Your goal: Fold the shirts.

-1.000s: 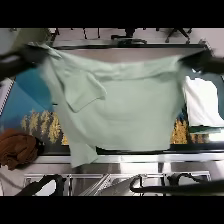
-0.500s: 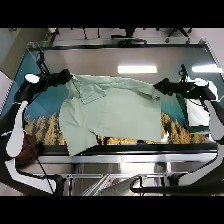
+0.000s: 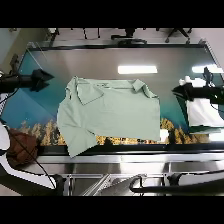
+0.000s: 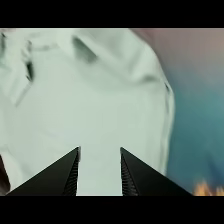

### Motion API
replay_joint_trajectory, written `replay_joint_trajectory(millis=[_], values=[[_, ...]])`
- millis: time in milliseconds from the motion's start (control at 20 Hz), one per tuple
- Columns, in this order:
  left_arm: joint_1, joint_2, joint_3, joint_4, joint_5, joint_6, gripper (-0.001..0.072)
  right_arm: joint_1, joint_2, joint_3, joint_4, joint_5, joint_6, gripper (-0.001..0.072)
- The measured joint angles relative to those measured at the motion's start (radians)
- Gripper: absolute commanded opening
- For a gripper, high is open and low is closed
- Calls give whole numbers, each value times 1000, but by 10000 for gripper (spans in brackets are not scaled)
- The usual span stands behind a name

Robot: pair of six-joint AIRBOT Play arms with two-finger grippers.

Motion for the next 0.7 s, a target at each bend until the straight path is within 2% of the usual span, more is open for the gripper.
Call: replay_joint_trajectory(millis=[100,250,400,600,700], values=[[56,24,-93,22,-106,-10,704,-37,80,-126,-69,0,13,296],[98,86,-291,155,-134,-11,704,-63,164,-295,-122,-37,16,297],[113,135,-476,280,-54,-15,704,-71,202,-397,-144,-58,16,297],[95,121,-608,275,50,8,684,-76,218,-444,-157,-55,16,298],[68,94,-633,220,71,39,430,-76,220,-452,-159,-42,16,307]])
